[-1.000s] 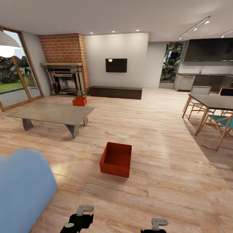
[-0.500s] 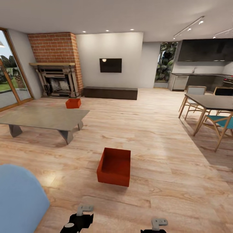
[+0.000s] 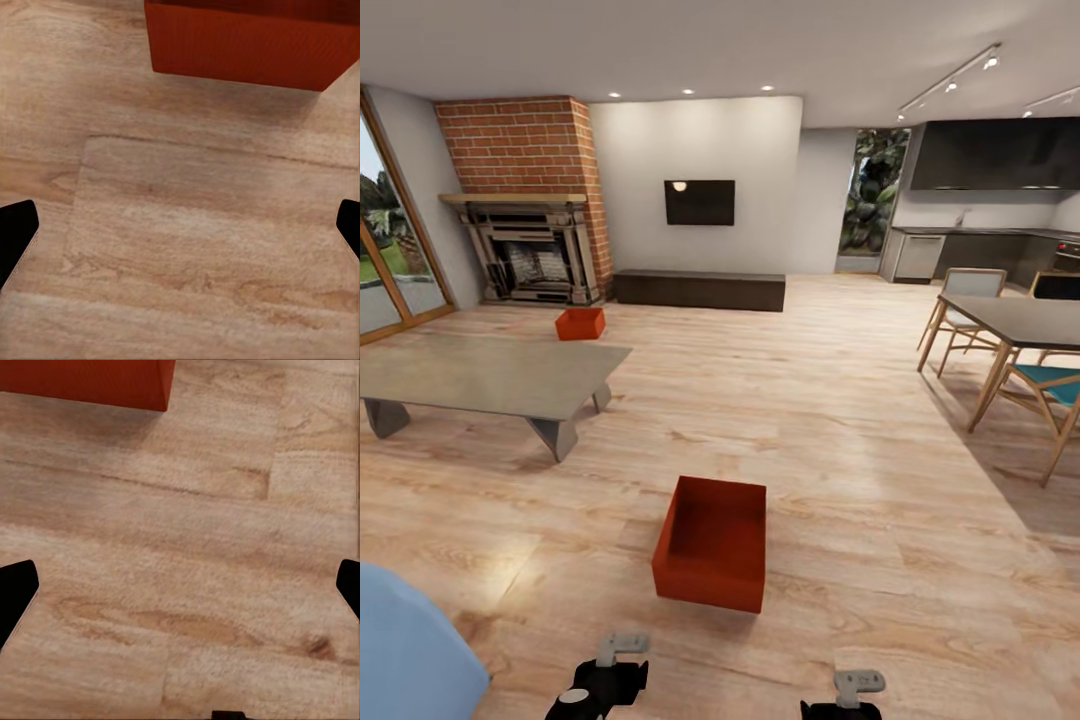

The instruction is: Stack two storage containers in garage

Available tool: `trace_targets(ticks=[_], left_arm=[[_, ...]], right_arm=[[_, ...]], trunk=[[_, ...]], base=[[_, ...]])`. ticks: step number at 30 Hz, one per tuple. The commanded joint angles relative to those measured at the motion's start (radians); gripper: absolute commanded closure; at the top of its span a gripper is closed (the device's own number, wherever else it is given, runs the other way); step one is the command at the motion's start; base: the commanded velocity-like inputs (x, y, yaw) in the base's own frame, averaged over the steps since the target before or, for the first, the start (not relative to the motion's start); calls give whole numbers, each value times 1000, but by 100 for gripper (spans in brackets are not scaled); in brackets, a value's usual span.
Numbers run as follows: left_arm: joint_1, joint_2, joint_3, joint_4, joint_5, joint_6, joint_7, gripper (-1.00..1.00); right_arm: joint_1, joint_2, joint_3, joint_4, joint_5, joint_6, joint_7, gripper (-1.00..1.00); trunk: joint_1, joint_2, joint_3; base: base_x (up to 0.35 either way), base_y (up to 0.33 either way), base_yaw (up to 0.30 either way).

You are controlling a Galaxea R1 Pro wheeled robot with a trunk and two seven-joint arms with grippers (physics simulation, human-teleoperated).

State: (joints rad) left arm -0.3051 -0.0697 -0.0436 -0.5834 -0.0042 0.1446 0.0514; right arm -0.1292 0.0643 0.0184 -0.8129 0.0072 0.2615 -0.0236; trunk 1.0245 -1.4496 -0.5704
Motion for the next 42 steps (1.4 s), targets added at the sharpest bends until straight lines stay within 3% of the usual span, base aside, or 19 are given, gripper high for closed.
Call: trace_targets(ticks=[1, 13, 26, 42], left_arm=[[0, 1, -4, -2, 0, 6, 5, -100], [0, 1, -5, -4, 0, 6, 5, -100], [0, 1, -6, -5, 1, 6, 5, -100], [0, 1, -5, -1, -2, 7, 4, -100]], right_arm=[[0, -2, 2, -2, 1, -3, -2, -100], [2, -4, 3, -2, 1, -19, -1, -100], [2, -2, 3, -3, -3, -19, -2, -100], [2, 1, 4, -3, -3, -18, -2, -100]], trunk=[[1, 0, -1], [1, 0, -1], [1, 0, -1], [1, 0, -1]], base=[[312, 0, 0], [276, 0, 0], [90, 0, 0], [317, 10, -21]])
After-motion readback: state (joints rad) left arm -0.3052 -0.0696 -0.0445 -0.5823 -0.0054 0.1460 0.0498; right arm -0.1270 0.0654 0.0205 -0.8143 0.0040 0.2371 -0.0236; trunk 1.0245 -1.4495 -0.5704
